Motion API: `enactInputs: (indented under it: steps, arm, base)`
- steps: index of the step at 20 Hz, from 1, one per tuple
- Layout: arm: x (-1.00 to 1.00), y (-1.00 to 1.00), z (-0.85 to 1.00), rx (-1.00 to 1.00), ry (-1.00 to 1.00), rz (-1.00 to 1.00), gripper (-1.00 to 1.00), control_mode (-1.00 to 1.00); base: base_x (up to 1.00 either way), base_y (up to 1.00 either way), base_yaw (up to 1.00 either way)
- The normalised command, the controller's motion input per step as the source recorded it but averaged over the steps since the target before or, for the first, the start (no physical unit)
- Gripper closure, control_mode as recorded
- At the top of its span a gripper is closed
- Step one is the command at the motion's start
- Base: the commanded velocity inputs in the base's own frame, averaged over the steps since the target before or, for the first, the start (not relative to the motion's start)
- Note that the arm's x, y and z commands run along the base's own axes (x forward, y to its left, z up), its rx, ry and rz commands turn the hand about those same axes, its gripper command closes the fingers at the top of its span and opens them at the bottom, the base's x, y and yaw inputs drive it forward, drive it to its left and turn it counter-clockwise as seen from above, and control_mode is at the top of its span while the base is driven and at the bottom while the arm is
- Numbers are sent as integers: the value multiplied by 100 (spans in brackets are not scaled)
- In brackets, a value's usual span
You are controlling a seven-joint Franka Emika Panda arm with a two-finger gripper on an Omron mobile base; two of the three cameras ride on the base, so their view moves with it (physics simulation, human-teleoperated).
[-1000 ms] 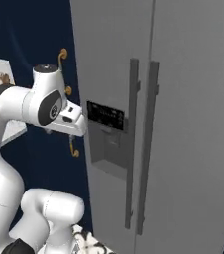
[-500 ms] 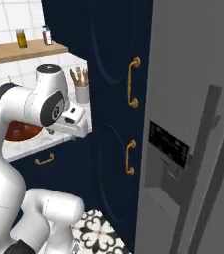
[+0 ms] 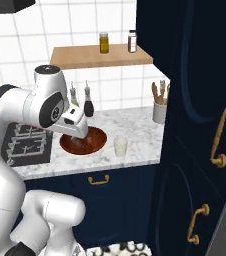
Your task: Grab a lemon wedge from the fridge and one ice cube from the ice bowl, and put them in the glass of lemonade.
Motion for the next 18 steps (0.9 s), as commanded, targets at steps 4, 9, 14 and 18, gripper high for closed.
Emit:
enactInputs:
  steps: [4, 9, 14, 18]
  arm:
    - [0, 0, 0, 0, 0, 0, -100, 100]
    - [0, 0, 0, 0, 0, 0, -100, 100]
    - [19, -7, -60, 4, 18, 0, -100, -100]
    - [51, -1, -87, 1, 23, 0, -100, -100]
  base:
    - [100, -4, 22]
    - [80, -8, 12]
    - [10, -4, 0]
    - [0, 0, 0]
